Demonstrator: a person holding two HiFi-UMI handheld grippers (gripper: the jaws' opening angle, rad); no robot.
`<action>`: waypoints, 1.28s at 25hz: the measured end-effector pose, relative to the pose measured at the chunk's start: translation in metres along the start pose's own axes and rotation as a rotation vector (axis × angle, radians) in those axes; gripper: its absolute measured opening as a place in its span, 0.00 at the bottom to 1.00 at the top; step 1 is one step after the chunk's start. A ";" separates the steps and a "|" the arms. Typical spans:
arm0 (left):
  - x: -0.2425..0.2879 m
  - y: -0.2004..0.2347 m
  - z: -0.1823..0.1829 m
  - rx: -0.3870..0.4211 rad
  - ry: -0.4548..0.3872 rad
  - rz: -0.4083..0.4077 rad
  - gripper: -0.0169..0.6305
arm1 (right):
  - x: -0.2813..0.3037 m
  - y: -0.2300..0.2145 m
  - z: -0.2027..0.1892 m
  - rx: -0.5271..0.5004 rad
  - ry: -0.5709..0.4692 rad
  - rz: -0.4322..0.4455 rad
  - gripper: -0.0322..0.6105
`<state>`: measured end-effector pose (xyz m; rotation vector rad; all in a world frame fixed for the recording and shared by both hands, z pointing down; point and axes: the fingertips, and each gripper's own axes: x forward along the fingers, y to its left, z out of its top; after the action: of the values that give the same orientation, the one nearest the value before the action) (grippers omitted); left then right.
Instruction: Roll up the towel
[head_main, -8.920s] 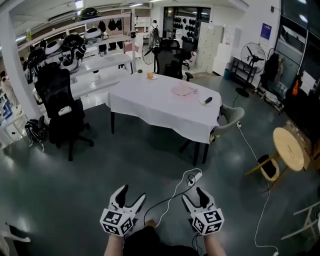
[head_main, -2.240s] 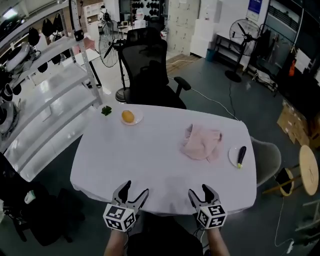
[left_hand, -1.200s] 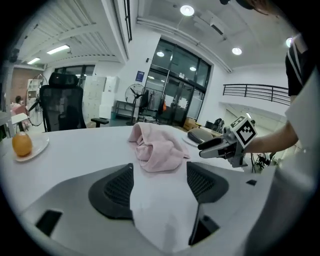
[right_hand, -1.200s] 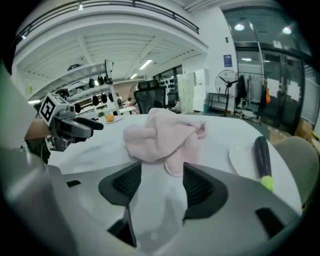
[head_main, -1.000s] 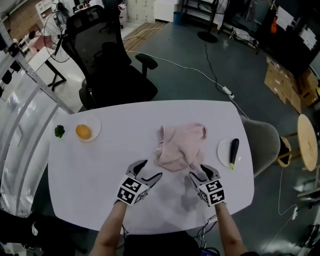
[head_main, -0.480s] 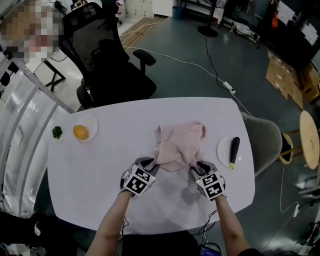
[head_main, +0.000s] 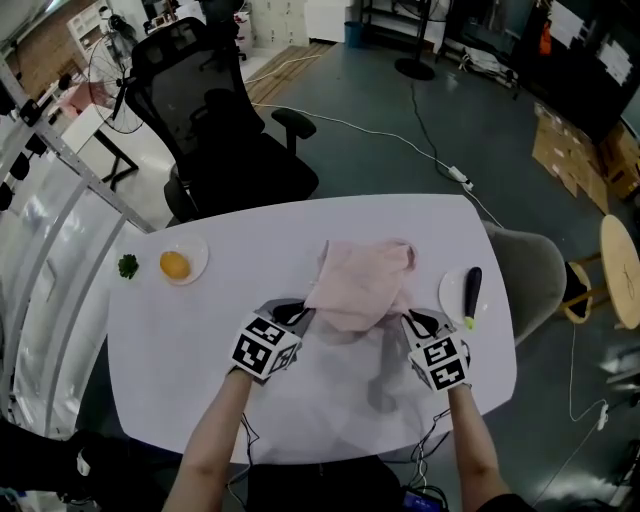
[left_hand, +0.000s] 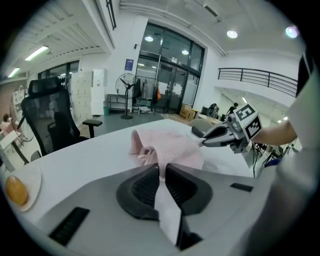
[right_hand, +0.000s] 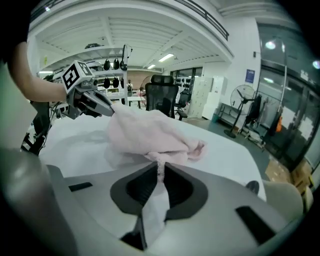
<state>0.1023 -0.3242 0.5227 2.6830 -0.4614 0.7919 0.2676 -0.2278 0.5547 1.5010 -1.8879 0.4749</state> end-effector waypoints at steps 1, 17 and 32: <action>-0.006 0.001 0.009 -0.016 -0.024 -0.006 0.10 | -0.006 -0.002 0.008 -0.011 -0.013 -0.011 0.13; -0.106 0.054 0.098 -0.065 -0.248 0.077 0.10 | -0.116 0.010 0.079 -0.042 -0.098 -0.172 0.13; -0.185 0.088 0.198 0.043 -0.424 0.146 0.10 | -0.189 -0.008 0.210 -0.253 -0.256 -0.395 0.13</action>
<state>0.0133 -0.4378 0.2764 2.8838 -0.7513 0.2614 0.2386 -0.2318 0.2734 1.7638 -1.6943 -0.1387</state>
